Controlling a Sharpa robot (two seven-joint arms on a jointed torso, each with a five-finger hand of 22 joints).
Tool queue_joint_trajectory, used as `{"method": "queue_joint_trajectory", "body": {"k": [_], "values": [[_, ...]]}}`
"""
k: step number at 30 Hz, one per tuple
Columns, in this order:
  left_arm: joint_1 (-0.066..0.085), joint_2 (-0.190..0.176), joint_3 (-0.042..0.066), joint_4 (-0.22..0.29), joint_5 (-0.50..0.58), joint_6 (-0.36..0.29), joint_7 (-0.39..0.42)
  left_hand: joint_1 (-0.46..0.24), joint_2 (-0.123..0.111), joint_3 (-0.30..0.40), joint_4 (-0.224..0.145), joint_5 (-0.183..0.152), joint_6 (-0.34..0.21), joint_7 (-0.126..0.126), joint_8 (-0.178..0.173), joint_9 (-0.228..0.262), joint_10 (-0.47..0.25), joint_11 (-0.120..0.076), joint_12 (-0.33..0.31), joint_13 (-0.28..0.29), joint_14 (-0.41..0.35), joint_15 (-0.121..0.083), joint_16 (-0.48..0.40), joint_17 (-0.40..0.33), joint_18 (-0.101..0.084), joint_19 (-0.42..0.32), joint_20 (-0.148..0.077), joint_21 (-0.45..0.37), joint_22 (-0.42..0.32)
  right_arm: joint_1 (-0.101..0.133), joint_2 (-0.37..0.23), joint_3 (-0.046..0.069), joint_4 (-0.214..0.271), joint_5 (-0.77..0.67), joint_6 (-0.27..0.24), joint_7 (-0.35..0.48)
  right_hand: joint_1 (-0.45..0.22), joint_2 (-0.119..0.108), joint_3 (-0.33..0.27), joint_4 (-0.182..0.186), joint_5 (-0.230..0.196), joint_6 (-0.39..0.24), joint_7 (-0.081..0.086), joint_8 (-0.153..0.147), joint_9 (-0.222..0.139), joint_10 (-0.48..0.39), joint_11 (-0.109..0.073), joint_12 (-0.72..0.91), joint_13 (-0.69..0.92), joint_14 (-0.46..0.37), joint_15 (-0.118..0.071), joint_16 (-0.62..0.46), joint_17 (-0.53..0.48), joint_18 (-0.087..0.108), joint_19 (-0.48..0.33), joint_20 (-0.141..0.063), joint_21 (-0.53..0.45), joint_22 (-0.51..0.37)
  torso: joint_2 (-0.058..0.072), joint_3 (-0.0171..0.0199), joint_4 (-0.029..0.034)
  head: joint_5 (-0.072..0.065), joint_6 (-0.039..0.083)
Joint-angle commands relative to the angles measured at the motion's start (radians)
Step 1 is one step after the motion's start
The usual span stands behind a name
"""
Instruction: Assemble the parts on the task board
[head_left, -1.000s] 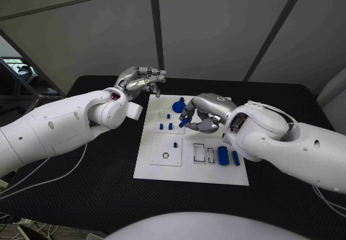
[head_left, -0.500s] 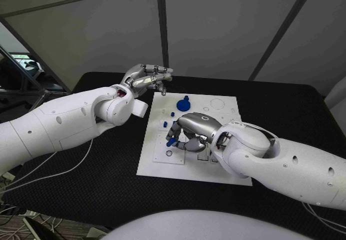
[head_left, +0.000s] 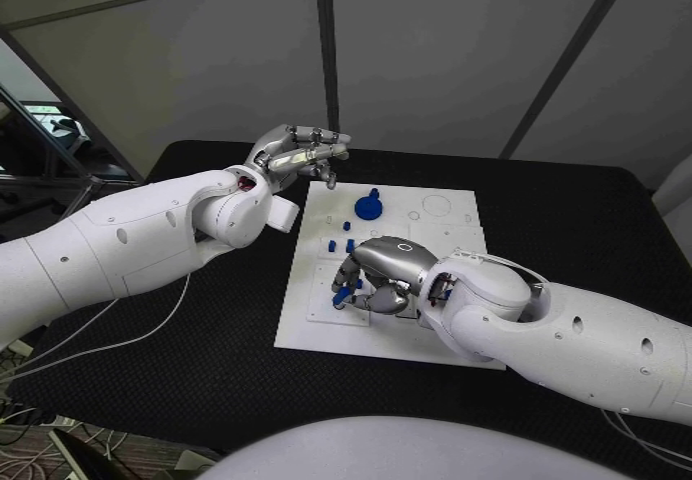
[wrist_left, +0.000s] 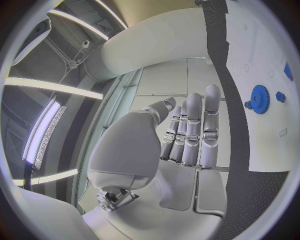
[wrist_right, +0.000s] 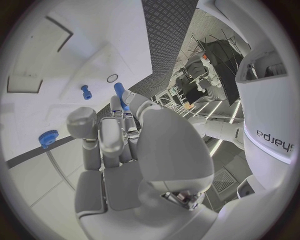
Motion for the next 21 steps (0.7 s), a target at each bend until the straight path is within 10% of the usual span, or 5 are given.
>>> {"method": "queue_joint_trajectory", "body": {"k": [1, 21], "values": [[0.002, 0.001, 0.001, -0.001, -0.002, 0.020, 0.009, -0.003, -0.002, 0.001, -0.004, 0.007, -0.006, 0.000, 0.006, 0.001, -0.009, 0.000, 0.005, 0.002, -0.004, 0.003, 0.007, -0.001, 0.013, 0.001, 0.004, 0.005, 0.002, 0.001, 0.004, -0.001, -0.003, -0.023, 0.022, -0.001, -0.002, 0.004, 0.005, -0.002, 0.006, 0.008, 0.005, 0.004, 0.012, 0.009, -0.001, -0.006, 0.001, 0.010, 0.000, 0.005, 0.002, -0.015, 0.007, 0.002, 0.003, 0.000, 0.000, -0.0001, 0.0008, 0.001, -0.002], [0.002, 0.003, 0.001, -0.002, -0.002, 0.021, 0.008, -0.003, -0.002, 0.001, -0.004, 0.007, -0.006, 0.000, 0.006, 0.001, -0.009, 0.000, 0.005, 0.002, -0.004, 0.003, 0.007, -0.001, 0.013, 0.001, 0.004, 0.005, 0.002, 0.000, 0.024, -0.005, -0.035, -0.058, 0.065, -0.022, -0.007, 0.001, 0.004, -0.002, 0.008, 0.012, 0.003, 0.005, 0.013, 0.014, -0.001, -0.010, 0.002, 0.011, 0.000, 0.007, 0.007, -0.015, 0.008, 0.002, 0.005, 0.003, 0.000, 0.0000, 0.0002, 0.008, -0.013]]}}
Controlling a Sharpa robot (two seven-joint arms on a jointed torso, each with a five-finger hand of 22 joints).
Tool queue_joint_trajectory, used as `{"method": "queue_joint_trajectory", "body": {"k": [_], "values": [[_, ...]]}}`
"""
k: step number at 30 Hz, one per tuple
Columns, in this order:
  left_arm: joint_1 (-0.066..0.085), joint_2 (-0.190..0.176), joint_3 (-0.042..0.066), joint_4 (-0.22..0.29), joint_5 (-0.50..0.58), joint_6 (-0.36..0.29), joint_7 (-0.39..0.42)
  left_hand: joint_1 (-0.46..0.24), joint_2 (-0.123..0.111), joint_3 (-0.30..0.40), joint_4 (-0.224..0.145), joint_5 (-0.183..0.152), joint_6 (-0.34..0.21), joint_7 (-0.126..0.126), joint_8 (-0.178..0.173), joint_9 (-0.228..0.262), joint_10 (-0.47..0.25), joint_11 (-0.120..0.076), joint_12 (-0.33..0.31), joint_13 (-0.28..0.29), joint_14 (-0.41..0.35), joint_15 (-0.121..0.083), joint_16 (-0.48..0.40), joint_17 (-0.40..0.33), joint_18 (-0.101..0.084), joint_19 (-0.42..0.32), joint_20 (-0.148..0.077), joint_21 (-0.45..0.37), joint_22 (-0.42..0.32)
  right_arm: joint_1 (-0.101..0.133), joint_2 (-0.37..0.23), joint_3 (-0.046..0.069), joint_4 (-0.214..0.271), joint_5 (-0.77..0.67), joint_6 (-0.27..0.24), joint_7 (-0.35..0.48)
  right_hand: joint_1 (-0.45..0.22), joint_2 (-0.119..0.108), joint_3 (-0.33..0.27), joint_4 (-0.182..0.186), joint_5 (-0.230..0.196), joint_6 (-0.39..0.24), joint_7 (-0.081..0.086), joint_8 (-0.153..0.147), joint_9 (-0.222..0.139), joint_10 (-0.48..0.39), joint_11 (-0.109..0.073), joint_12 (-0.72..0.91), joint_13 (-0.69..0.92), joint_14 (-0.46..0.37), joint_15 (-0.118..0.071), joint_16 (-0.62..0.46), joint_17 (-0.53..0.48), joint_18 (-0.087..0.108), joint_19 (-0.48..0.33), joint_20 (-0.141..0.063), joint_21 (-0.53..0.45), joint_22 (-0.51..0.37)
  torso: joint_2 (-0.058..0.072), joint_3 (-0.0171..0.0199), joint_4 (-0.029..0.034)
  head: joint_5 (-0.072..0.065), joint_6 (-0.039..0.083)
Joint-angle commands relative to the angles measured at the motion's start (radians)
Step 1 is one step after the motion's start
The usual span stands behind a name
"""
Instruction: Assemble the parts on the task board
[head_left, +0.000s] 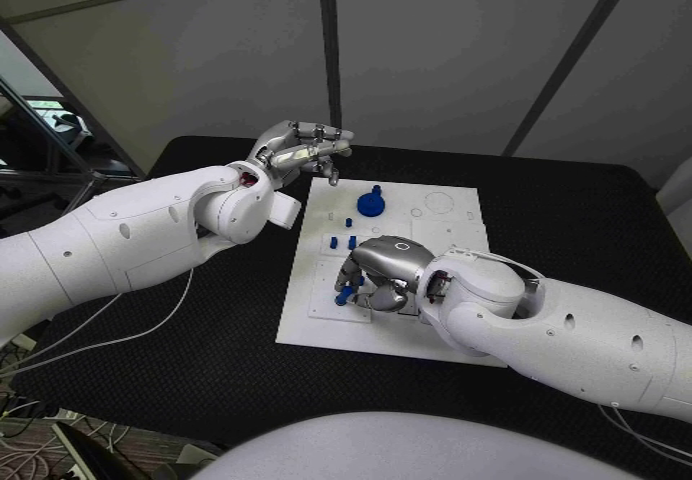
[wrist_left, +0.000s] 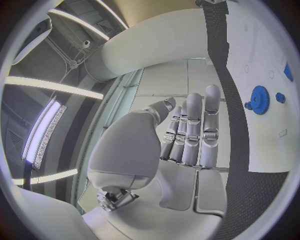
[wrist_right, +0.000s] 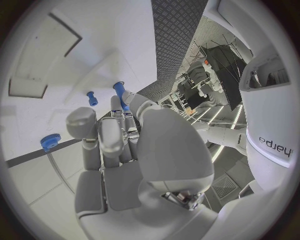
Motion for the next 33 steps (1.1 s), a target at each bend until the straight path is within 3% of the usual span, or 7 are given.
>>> {"method": "queue_joint_trajectory", "body": {"k": [1, 6, 11, 16, 22, 26, 33], "values": [[0.002, 0.002, 0.001, 0.000, -0.002, 0.012, 0.008, -0.003, -0.002, 0.001, -0.004, 0.007, -0.006, 0.000, 0.006, 0.001, -0.009, 0.000, 0.005, 0.002, -0.004, 0.003, 0.007, -0.001, 0.013, 0.001, 0.004, 0.005, 0.001, 0.001, 0.001, 0.000, -0.002, -0.020, 0.023, -0.007, -0.007, 0.001, 0.004, -0.002, 0.004, 0.012, 0.004, 0.007, 0.013, 0.007, -0.001, -0.004, 0.001, 0.011, 0.000, 0.007, 0.001, -0.016, 0.005, -0.001, 0.005, 0.002, 0.000, 0.0008, -0.0007, 0.001, -0.002], [0.002, 0.002, 0.001, 0.000, -0.002, 0.012, 0.008, -0.003, -0.002, 0.001, -0.004, 0.007, -0.006, 0.000, 0.006, 0.001, -0.009, 0.000, 0.005, 0.002, -0.004, 0.003, 0.007, -0.001, 0.013, 0.001, 0.004, 0.005, 0.001, 0.001, 0.007, -0.002, -0.009, -0.040, 0.025, -0.012, -0.008, 0.001, 0.004, -0.002, 0.004, 0.013, 0.003, 0.008, 0.014, 0.008, -0.002, -0.004, 0.001, 0.012, -0.001, 0.007, 0.002, -0.016, 0.005, -0.001, 0.006, 0.003, 0.000, 0.0002, -0.0012, 0.000, -0.003], [0.002, 0.002, 0.001, 0.001, -0.002, 0.013, 0.008, -0.003, -0.002, 0.001, -0.004, 0.007, -0.006, 0.000, 0.006, 0.001, -0.009, 0.000, 0.005, 0.002, -0.004, 0.003, 0.007, -0.001, 0.013, 0.001, 0.004, 0.005, 0.001, 0.001, 0.011, -0.022, -0.010, -0.054, 0.029, -0.017, -0.008, 0.001, 0.004, -0.002, 0.004, 0.014, 0.003, 0.008, 0.014, 0.009, -0.002, -0.005, 0.001, 0.012, -0.001, 0.008, 0.003, -0.016, 0.006, -0.001, 0.006, 0.004, -0.001, 0.0003, -0.0009, -0.001, -0.004], [0.002, 0.001, 0.001, 0.001, -0.002, 0.013, 0.008, -0.003, -0.002, 0.001, -0.004, 0.007, -0.006, 0.000, 0.006, 0.001, -0.009, 0.000, 0.005, 0.002, -0.004, 0.003, 0.007, -0.001, 0.013, 0.001, 0.004, 0.005, 0.001, 0.001, 0.017, -0.029, -0.015, -0.063, 0.024, -0.017, -0.013, -0.003, 0.005, -0.003, 0.004, 0.003, 0.006, 0.001, 0.012, 0.002, 0.001, -0.017, 0.000, 0.010, 0.001, 0.005, -0.001, -0.014, 0.001, -0.001, 0.001, -0.004, -0.001, -0.0003, -0.0001, -0.001, -0.003], [0.002, -0.001, 0.001, 0.003, -0.002, 0.014, 0.005, -0.003, -0.002, 0.001, -0.004, 0.007, -0.006, 0.000, 0.006, 0.001, -0.009, 0.000, 0.005, 0.002, -0.004, 0.003, 0.007, -0.001, 0.013, 0.001, 0.004, 0.005, 0.001, 0.001, 0.021, -0.031, -0.017, -0.060, -0.002, 0.000, -0.048, -0.024, 0.005, 0.013, -0.015, -0.080, 0.025, -0.053, -0.008, -0.058, 0.024, -0.074, -0.010, 0.011, 0.020, 0.007, 0.005, -0.016, -0.003, 0.013, 0.000, -0.006, -0.001, 0.0000, 0.0003, -0.001, -0.002], [0.002, -0.001, 0.001, 0.005, -0.002, 0.014, 0.003, -0.003, -0.002, 0.001, -0.004, 0.007, -0.006, 0.000, 0.006, 0.001, -0.009, 0.000, 0.005, 0.002, -0.004, 0.003, 0.007, -0.001, 0.013, 0.001, 0.004, 0.005, 0.001, 0.001, 0.021, -0.032, -0.017, -0.054, -0.020, 0.008, -0.066, -0.047, -0.003, 0.021, -0.024, -0.152, 0.021, -0.094, -0.025, -0.082, 0.025, -0.094, -0.009, 0.008, 0.022, 0.007, 0.004, -0.012, -0.008, 0.018, -0.005, -0.015, -0.001, 0.0004, 0.0001, 0.000, -0.001], [0.002, -0.002, 0.001, 0.004, -0.002, 0.010, 0.001, -0.004, -0.001, 0.001, -0.004, 0.006, -0.008, 0.001, 0.008, 0.002, -0.011, 0.001, 0.008, 0.001, -0.006, 0.003, 0.007, -0.002, 0.013, 0.000, 0.004, 0.005, 0.002, 0.001, 0.019, -0.032, -0.016, -0.051, -0.050, 0.014, -0.071, -0.059, -0.015, 0.025, -0.035, -0.250, 0.002, -0.096, -0.030, -0.104, 0.028, -0.105, -0.006, 0.006, 0.023, 0.008, 0.007, -0.011, -0.011, 0.020, -0.009, -0.021, 0.000, 0.0009, -0.0013, -0.002, 0.000]]}}
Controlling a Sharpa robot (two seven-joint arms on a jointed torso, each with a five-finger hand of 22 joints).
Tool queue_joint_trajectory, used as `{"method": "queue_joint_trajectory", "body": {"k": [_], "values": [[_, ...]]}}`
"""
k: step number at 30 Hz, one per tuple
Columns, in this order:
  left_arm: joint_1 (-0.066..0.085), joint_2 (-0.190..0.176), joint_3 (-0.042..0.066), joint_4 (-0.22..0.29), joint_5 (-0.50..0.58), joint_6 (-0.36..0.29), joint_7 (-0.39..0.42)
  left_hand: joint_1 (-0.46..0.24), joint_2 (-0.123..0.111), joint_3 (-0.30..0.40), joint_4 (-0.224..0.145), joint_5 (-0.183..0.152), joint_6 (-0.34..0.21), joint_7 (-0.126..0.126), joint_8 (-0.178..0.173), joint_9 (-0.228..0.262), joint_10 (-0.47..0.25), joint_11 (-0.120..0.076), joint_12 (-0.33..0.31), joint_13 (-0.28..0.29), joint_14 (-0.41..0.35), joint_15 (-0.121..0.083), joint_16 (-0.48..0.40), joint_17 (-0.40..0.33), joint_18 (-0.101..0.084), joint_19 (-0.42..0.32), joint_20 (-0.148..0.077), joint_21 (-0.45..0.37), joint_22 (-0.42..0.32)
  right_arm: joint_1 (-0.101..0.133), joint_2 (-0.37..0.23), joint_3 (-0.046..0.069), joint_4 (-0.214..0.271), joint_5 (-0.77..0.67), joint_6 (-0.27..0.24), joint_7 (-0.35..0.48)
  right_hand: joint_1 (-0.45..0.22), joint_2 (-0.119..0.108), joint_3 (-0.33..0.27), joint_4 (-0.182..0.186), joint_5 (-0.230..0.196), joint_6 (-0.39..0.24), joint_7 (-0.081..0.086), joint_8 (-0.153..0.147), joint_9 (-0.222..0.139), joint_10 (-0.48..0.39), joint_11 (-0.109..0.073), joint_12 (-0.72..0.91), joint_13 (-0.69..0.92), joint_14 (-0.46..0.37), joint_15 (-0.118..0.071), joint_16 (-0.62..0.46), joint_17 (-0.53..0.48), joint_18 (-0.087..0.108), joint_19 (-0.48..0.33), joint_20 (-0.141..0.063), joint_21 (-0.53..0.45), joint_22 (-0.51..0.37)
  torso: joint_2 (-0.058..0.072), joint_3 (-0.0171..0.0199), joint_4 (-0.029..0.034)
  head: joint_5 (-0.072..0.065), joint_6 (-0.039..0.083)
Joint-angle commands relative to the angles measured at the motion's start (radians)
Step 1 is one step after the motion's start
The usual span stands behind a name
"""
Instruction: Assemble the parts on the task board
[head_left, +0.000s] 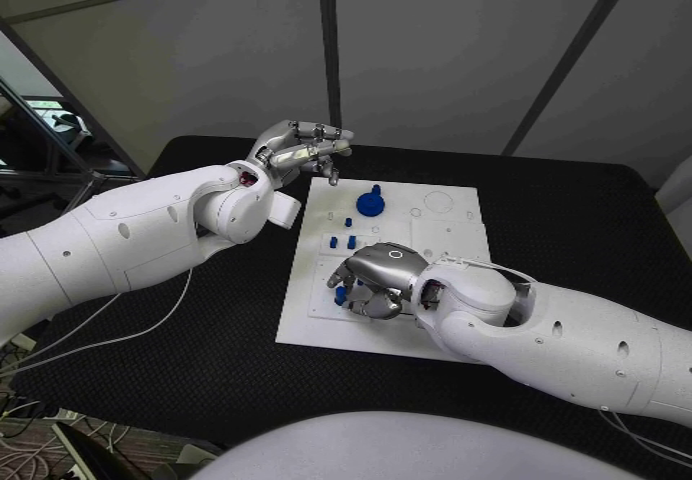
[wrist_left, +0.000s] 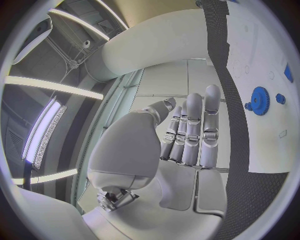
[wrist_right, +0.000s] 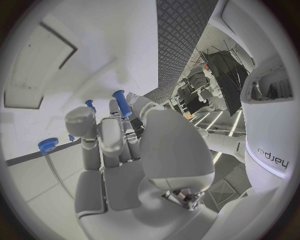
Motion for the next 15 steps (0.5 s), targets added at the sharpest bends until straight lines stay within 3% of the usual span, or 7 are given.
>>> {"method": "queue_joint_trajectory", "body": {"k": [1, 4, 9, 15], "values": [[0.002, 0.000, 0.001, 0.001, -0.002, 0.007, 0.002, -0.004, -0.001, 0.001, -0.004, 0.003, -0.008, 0.001, 0.004, 0.002, -0.005, 0.000, 0.004, 0.001, -0.006, 0.003, 0.004, -0.001, 0.013, 0.000, 0.004, 0.005, 0.001, 0.001, -0.001, 0.000, 0.003, -0.002, -0.042, 0.013, 0.002, -0.011, -0.008, -0.001, -0.003, -0.033, -0.004, -0.004, -0.001, -0.012, 0.000, -0.007, 0.002, -0.002, 0.009, 0.003, 0.000, -0.011, -0.003, 0.004, -0.005, -0.003, 0.001, 0.0009, -0.0006, -0.002, 0.001], [0.002, 0.000, 0.001, 0.001, -0.002, 0.005, 0.002, -0.008, -0.002, 0.000, -0.002, 0.001, -0.010, 0.002, 0.005, 0.001, -0.007, 0.001, 0.005, 0.001, -0.006, 0.004, 0.004, -0.001, 0.013, -0.001, 0.005, 0.005, 0.001, 0.001, -0.002, 0.000, 0.007, -0.002, -0.068, 0.013, 0.002, -0.011, -0.012, -0.001, 0.001, -0.076, -0.008, -0.006, -0.003, -0.018, 0.002, -0.008, 0.002, -0.002, 0.010, 0.003, 0.000, -0.011, -0.004, 0.005, -0.006, -0.005, 0.000, 0.0009, -0.0003, -0.006, 0.002], [0.002, 0.000, 0.001, 0.000, -0.002, 0.005, 0.001, -0.008, -0.002, 0.000, -0.002, 0.001, -0.012, 0.002, 0.005, 0.001, -0.009, 0.001, 0.005, 0.001, -0.007, 0.004, 0.004, -0.002, 0.013, -0.001, 0.005, 0.005, 0.001, -0.003, -0.020, 0.001, 0.027, 0.000, -0.161, 0.013, 0.000, -0.016, -0.024, 0.000, 0.013, -0.150, -0.013, -0.008, -0.006, -0.038, 0.007, -0.011, 0.002, -0.004, 0.013, 0.000, -0.005, -0.010, -0.006, 0.007, -0.009, -0.010, -0.001, 0.0007, -0.0012, -0.011, 0.007], [0.002, -0.002, 0.001, -0.001, -0.002, 0.006, 0.001, -0.008, -0.002, 0.000, -0.001, 0.001, -0.012, 0.002, 0.005, 0.001, -0.009, 0.001, 0.005, 0.001, -0.007, 0.004, 0.004, -0.002, 0.013, -0.001, 0.005, 0.005, 0.001, -0.004, -0.084, 0.002, 0.079, 0.028, -0.266, 0.027, 0.001, -0.020, -0.031, 0.000, 0.013, -0.152, -0.007, -0.006, -0.004, -0.042, 0.007, -0.006, 0.004, -0.009, 0.014, -0.009, -0.021, -0.006, -0.013, 0.007, -0.019, -0.025, -0.003, 0.0005, -0.0036, -0.018, 0.015]]}}
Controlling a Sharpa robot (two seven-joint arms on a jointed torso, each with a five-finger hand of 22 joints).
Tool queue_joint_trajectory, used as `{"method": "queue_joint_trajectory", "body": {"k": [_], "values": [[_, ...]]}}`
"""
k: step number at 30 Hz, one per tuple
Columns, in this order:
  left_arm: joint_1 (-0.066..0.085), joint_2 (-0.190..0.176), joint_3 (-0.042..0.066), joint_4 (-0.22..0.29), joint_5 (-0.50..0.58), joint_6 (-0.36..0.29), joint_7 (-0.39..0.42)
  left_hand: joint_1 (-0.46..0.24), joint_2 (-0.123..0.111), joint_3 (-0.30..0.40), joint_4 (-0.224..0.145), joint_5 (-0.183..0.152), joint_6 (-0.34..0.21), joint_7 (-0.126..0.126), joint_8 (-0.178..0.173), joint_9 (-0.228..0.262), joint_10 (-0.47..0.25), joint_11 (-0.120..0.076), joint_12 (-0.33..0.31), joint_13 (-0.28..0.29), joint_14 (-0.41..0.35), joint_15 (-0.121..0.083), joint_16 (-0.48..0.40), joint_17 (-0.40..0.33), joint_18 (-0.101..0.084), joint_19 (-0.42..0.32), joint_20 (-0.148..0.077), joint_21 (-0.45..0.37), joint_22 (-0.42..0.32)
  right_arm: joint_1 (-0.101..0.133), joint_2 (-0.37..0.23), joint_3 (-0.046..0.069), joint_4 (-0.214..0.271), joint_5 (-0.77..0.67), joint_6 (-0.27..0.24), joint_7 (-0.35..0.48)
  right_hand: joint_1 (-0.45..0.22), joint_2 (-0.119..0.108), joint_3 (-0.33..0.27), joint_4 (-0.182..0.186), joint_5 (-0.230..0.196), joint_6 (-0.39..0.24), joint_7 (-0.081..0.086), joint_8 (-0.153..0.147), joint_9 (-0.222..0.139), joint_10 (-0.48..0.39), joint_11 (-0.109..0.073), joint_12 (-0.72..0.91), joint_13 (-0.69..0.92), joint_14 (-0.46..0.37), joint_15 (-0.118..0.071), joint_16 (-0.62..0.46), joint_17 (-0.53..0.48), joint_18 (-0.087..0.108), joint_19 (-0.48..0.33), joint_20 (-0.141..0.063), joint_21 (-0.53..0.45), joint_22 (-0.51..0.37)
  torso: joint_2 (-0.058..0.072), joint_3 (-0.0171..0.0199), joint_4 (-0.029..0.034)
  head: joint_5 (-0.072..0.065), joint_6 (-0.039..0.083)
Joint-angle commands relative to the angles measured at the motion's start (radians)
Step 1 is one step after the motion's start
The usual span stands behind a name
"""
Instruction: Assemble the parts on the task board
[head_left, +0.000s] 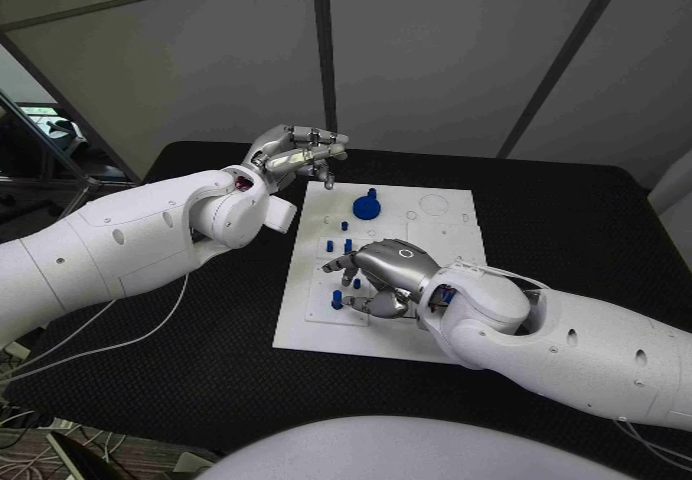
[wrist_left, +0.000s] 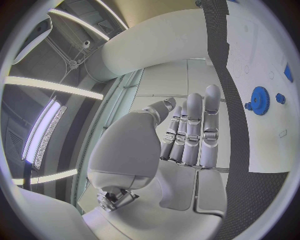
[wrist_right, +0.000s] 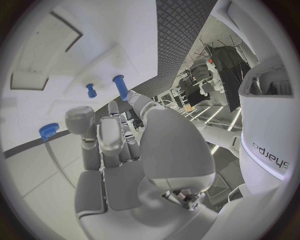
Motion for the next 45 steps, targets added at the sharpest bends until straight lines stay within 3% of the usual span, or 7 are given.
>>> {"method": "queue_joint_trajectory", "body": {"k": [1, 5, 9, 15, 18, 22, 45], "values": [[0.002, -0.002, 0.001, 0.000, -0.002, 0.007, 0.002, -0.008, -0.002, 0.000, -0.001, 0.001, -0.008, -0.001, 0.005, 0.001, -0.008, 0.002, 0.005, 0.001, -0.004, 0.001, 0.004, -0.002, 0.013, -0.001, 0.005, 0.005, 0.002, 0.001, -0.041, 0.002, 0.035, 0.041, -0.144, 0.022, 0.001, -0.008, -0.010, 0.004, 0.004, 0.029, 0.014, 0.004, 0.005, 0.001, 0.000, 0.007, 0.003, -0.003, 0.006, -0.007, -0.005, -0.006, -0.007, 0.000, -0.004, -0.003, -0.003, -0.0003, -0.0027, -0.007, 0.005], [0.002, -0.007, 0.001, 0.002, -0.002, 0.008, 0.002, -0.008, -0.002, 0.000, -0.001, 0.001, -0.008, -0.001, 0.005, 0.001, -0.008, 0.002, 0.005, 0.001, -0.004, 0.001, 0.004, -0.002, 0.013, -0.001, 0.005, 0.005, 0.002, 0.004, -0.131, 0.022, 0.094, 0.200, -0.175, 0.016, -0.022, 0.005, -0.021, 0.035, 0.004, 0.216, 0.052, 0.072, 0.034, 0.076, 0.000, 0.052, 0.016, -0.028, 0.009, -0.052, -0.080, 0.004, -0.039, 0.001, -0.047, -0.065, -0.005, -0.0031, -0.0017, -0.026, 0.016], [0.002, -0.022, 0.001, 0.006, -0.001, 0.006, 0.000, -0.009, -0.002, 0.000, -0.002, 0.001, -0.009, -0.001, 0.005, 0.001, -0.009, 0.002, 0.005, 0.000, -0.004, 0.001, 0.004, -0.002, 0.013, -0.001, 0.005, 0.005, 0.002, 0.011, -0.246, 0.037, 0.154, 0.418, -0.185, -0.007, -0.036, 0.000, -0.042, 0.053, 0.030, 0.295, 0.035, 0.112, 0.047, 0.166, -0.022, 0.112, 0.041, -0.016, -0.006, -0.020, -0.020, 0.000, -0.029, -0.006, -0.033, -0.038, -0.008, -0.0047, -0.0094, -0.049, 0.031], [0.002, -0.053, 0.000, 0.012, -0.001, 0.000, -0.002, -0.020, -0.001, -0.005, 0.007, -0.005, -0.011, -0.001, 0.009, 0.001, -0.011, 0.003, 0.009, 0.000, -0.006, 0.003, 0.004, -0.003, 0.012, -0.003, 0.007, 0.003, 0.001, 0.013, -0.386, 0.044, 0.218, 0.450, -0.126, -0.082, -0.114, -0.016, -0.179, 0.106, 0.304, 0.356, -0.022, 0.195, 0.096, 0.252, -0.083, 0.427, 0.268, 0.032, -0.062, 0.067, 0.132, -0.028, 0.056, -0.058, 0.070, 0.108, -0.015, -0.0046, -0.0231, -0.088, 0.030], [0.002, -0.059, -0.001, 0.016, -0.001, -0.002, 0.001, -0.022, -0.002, -0.006, 0.008, -0.005, -0.012, -0.001, 0.010, 0.001, -0.011, 0.003, 0.010, 0.000, -0.006, 0.004, 0.004, -0.003, 0.012, -0.004, 0.007, 0.003, 0.001, 0.013, -0.438, 0.044, 0.229, 0.433, -0.087, -0.114, -0.113, 0.022, -0.279, 0.155, 0.276, 0.318, -0.038, 0.259, 0.155, 0.210, -0.074, 0.836, 0.717, 0.046, -0.053, 0.118, 0.230, -0.041, 0.084, -0.067, 0.114, 0.176, -0.020, -0.0047, -0.0257, -0.111, 0.024], [0.001, -0.063, -0.001, 0.027, -0.001, 0.000, 0.007, -0.024, -0.002, -0.008, 0.009, -0.006, -0.012, -0.001, 0.011, 0.002, -0.012, 0.003, 0.011, 0.000, -0.006, 0.004, 0.005, -0.003, 0.012, -0.004, 0.007, 0.002, 0.001, 0.012, -0.485, 0.044, 0.229, 0.422, -0.064, -0.149, -0.087, 0.033, -0.313, 0.167, 0.267, 0.284, -0.022, 0.281, 0.181, 0.249, -0.080, 0.951, 0.891, 0.059, -0.057, 0.159, 0.315, -0.051, 0.108, -0.060, 0.155, 0.240, -0.025, -0.0066, -0.0274, -0.134, 0.023], [-0.003, -0.061, -0.003, 0.047, -0.001, 0.007, 0.018, -0.026, -0.002, -0.009, 0.010, -0.007, -0.013, -0.001, 0.012, 0.002, -0.012, 0.003, 0.012, 0.000, -0.006, 0.004, 0.005, -0.004, 0.012, -0.004, 0.008, 0.002, 0.001, -0.068, -0.419, 0.042, 0.185, 0.287, -0.019, -0.352, -0.148, 0.030, -0.456, 0.241, 0.211, 0.207, -0.011, 0.321, 0.230, 0.236, -0.066, 0.984, 0.964, 0.064, -0.045, 0.188, 0.378, -0.057, 0.115, -0.049, 0.179, 0.278, -0.028, -0.0053, -0.0333, -0.149, 0.003]]}}
